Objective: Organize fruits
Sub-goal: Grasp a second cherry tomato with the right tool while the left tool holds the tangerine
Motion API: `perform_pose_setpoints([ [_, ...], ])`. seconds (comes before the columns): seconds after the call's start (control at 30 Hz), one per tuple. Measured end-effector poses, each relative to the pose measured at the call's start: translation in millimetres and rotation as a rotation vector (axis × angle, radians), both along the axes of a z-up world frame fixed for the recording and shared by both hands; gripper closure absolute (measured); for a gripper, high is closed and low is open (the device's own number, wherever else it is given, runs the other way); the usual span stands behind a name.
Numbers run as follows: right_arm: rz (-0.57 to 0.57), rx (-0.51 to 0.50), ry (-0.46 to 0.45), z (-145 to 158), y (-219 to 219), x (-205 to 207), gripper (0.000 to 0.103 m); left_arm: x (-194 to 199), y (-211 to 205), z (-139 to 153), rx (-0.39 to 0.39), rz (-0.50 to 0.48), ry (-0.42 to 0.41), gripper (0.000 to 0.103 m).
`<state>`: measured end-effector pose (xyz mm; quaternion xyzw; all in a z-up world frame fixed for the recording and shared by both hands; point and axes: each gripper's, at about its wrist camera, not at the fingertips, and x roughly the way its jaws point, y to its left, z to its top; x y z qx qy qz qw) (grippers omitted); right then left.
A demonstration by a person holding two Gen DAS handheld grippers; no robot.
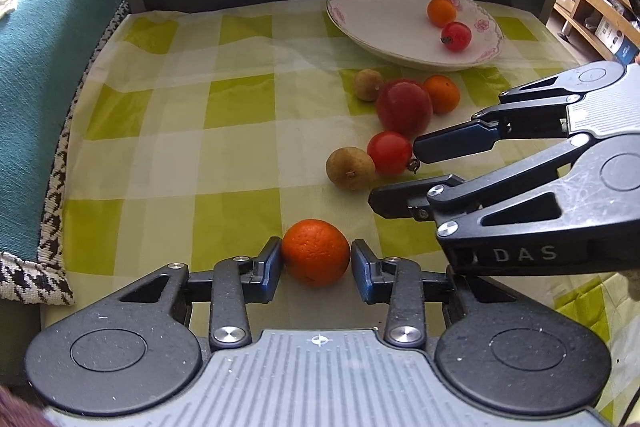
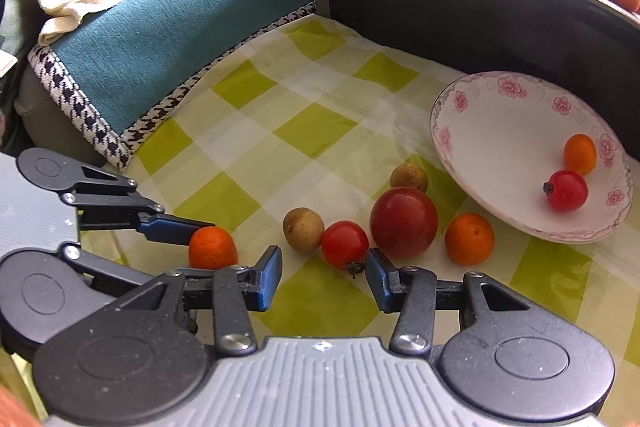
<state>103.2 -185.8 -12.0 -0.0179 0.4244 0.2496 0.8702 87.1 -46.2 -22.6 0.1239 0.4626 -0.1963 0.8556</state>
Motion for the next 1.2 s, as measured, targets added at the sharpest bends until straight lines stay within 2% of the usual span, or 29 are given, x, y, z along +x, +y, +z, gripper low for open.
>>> perform_pose_setpoints([
  [0.17,0.042,0.034,0.044,4,-8,-2,0.055,1,1,0,-0.010,-0.002,0.008,0.055],
  [0.27,0.027,-0.005,0.005,7,-9,-2,0.055,3,2,1,-0.021,0.007,0.017,0.055],
  [0.43,0.064,-0.047,-0.012,0,1,1,0.055,0,2,0,-0.009,-0.002,0.007,0.055],
  [0.87,0.059,-0.050,-0.024,-8,9,9,0.056,0,2,1,-0.014,-0.009,0.009,0.057],
  [0.93,0.065,-0.070,-0.024,-10,13,10,0.060,0,1,2,-0.014,-0.009,0.009,0.057],
  [1.03,0.061,-0.075,-0.032,-10,15,9,0.072,0,1,2,-0.018,-0.005,0.011,0.058],
  [1.2,0.045,-0.076,-0.020,-9,11,8,0.073,0,1,3,-0.017,-0.001,0.010,0.060],
])
